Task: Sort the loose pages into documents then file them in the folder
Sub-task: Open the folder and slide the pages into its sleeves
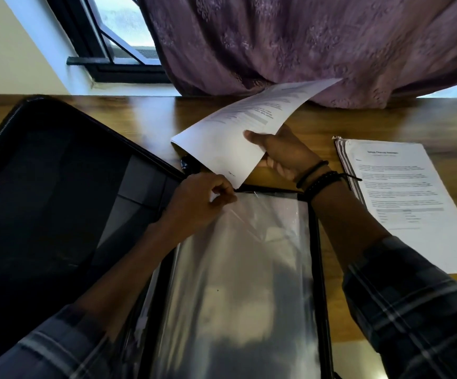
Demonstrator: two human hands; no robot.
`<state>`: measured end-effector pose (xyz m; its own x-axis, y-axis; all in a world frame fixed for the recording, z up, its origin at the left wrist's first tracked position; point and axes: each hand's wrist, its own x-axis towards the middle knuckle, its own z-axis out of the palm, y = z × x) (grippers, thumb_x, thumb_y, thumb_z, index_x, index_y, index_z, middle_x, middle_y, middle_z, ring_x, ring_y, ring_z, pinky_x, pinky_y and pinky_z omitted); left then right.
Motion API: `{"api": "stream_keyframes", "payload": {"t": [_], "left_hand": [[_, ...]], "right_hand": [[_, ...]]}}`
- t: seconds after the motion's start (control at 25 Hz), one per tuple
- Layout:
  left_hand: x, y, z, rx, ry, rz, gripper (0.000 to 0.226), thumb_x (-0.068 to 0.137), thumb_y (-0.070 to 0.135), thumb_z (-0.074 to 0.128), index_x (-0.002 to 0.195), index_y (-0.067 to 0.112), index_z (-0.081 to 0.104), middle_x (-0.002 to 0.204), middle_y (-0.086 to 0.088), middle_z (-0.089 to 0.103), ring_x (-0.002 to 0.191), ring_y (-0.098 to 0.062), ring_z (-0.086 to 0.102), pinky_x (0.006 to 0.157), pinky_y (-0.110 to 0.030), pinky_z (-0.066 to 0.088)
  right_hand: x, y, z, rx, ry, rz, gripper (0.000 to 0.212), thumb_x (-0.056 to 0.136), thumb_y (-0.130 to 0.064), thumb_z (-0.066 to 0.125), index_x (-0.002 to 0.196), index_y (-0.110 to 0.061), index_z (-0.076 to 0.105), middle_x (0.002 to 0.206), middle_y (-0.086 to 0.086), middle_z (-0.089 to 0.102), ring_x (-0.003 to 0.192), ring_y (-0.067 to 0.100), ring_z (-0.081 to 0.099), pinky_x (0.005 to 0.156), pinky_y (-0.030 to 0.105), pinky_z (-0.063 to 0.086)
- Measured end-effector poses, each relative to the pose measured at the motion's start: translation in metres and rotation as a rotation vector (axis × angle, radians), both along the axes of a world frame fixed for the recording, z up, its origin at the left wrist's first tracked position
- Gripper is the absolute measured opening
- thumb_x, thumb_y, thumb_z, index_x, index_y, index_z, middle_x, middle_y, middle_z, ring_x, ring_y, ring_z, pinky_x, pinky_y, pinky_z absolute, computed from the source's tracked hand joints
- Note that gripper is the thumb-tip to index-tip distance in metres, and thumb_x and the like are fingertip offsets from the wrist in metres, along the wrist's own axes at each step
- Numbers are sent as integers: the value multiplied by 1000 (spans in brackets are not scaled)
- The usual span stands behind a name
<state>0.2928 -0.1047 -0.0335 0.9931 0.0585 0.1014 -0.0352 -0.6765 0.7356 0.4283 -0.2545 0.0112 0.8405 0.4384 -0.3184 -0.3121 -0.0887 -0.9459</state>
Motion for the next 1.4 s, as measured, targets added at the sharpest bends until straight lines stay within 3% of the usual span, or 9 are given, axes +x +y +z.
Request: {"api": "stream_keyframes", "payload": {"t": [0.2,0.32,0.44,0.6,0.76,1.0,1.16,1.28,1.4], "left_hand": [[2,-6,3,249,-168,-45,5,90,21,66,90,22,71,88,7,74,78,-16,66,69,-25,48],[3,-7,3,251,-208,-12,7,89,25,62,89,21,68,85,4,72,77,-21,67,69,-35,53],[3,-6,0,186,-209,-12,14,88,35,61,89,21,65,81,6,69,73,-15,66,71,-37,53],[5,7,-7,217,-103,-30,29,84,51,54,93,25,64,81,11,68,82,-11,64,83,-35,45],[8,18,-13,201,-56,-25,20,80,31,56,98,25,63,82,15,65,91,-16,62,90,-39,37],[11,19,-16,134,-73,-37,13,83,25,58,96,25,62,78,30,57,90,-20,63,90,-55,47],[11,19,-17,118,-114,-20,13,82,35,58,94,37,63,80,28,59,92,-18,63,90,-57,47],[12,23,-23,80,-129,1,14,81,32,62,95,35,64,82,25,63,90,-12,62,91,-55,47],[12,25,-25,-13,-160,-6,13,82,25,67,95,24,68,86,13,69,85,-3,62,89,-37,51]], "right_hand": [[-11,-2,-6,-16,-28,44,35,94,-10,63,128,-10,57,122,9,68,108,24,67,87,46,57],[-21,-18,-6,-59,-51,82,34,94,-16,63,128,-14,57,117,8,70,103,25,69,78,50,59],[-25,-48,-14,-109,-61,94,34,94,-23,64,127,-19,58,114,6,71,97,26,71,69,44,60],[-19,-90,-27,39,18,63,40,93,-6,60,131,-15,56,119,0,70,107,18,68,78,37,60],[-12,-111,-40,42,128,98,46,92,-3,59,137,-11,52,119,1,70,104,18,69,71,30,59],[2,-104,-42,-108,142,323,56,81,-16,74,134,-20,56,128,1,66,116,22,64,94,43,53],[0,-83,-52,7,46,-64,41,86,-3,69,126,-4,61,116,6,71,107,21,68,84,30,58],[-2,-94,-51,-92,28,125,45,83,3,69,126,-7,61,120,3,70,109,18,67,83,28,58],[1,-98,-45,-72,87,212,45,84,0,69,127,-10,61,121,2,69,109,16,68,87,32,57]]}}
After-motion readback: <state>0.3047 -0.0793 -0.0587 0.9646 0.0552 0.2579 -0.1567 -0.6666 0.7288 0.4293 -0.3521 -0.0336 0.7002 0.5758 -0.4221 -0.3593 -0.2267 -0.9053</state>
